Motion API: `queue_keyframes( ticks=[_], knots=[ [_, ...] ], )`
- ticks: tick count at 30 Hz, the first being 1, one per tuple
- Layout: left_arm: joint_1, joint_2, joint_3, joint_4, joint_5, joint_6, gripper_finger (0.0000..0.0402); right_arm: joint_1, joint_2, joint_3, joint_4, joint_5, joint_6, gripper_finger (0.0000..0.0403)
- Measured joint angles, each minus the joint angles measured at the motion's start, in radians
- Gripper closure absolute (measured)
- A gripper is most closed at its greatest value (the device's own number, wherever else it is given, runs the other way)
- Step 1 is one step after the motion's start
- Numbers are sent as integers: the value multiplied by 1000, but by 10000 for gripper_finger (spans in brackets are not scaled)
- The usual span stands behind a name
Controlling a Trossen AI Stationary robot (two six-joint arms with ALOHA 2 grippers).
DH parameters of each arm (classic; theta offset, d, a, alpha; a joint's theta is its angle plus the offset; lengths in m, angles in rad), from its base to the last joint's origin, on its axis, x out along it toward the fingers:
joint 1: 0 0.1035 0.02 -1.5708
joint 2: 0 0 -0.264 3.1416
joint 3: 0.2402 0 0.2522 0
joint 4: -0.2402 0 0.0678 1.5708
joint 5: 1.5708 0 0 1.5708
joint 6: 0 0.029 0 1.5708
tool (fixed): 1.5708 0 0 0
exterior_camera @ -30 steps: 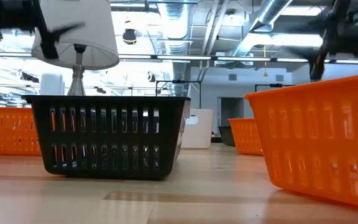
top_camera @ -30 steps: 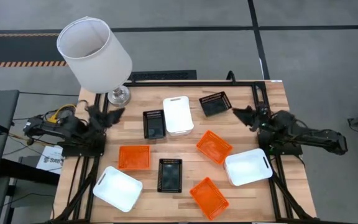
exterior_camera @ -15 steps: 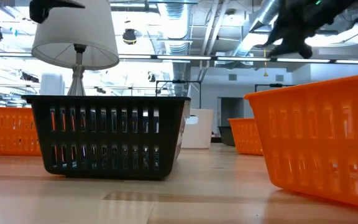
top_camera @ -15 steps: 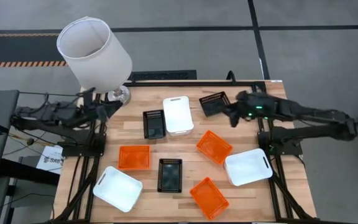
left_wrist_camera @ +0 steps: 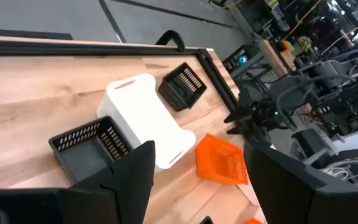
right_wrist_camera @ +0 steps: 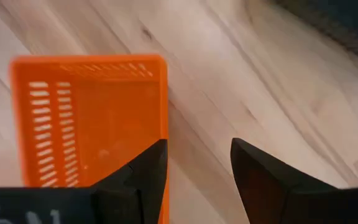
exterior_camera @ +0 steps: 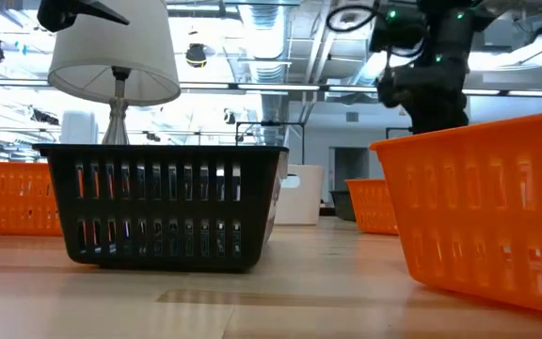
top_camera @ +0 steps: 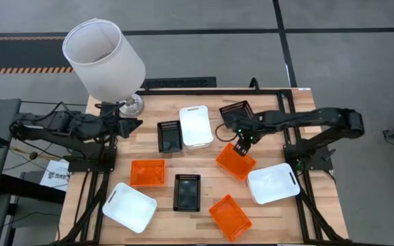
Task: Stack baskets by color
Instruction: Adjust the top right orange bin
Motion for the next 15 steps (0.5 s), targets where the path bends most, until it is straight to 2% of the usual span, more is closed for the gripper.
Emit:
queue_keyframes(
  ticks=[6, 15],
  knots=[
    [0, 0, 0, 0, -8, -1, 168, 35, 83, 0, 11, -2, 1, 202],
    [0, 0, 0, 1, -13, 0, 168, 62, 142, 0, 62, -1, 3, 202]
  ],
)
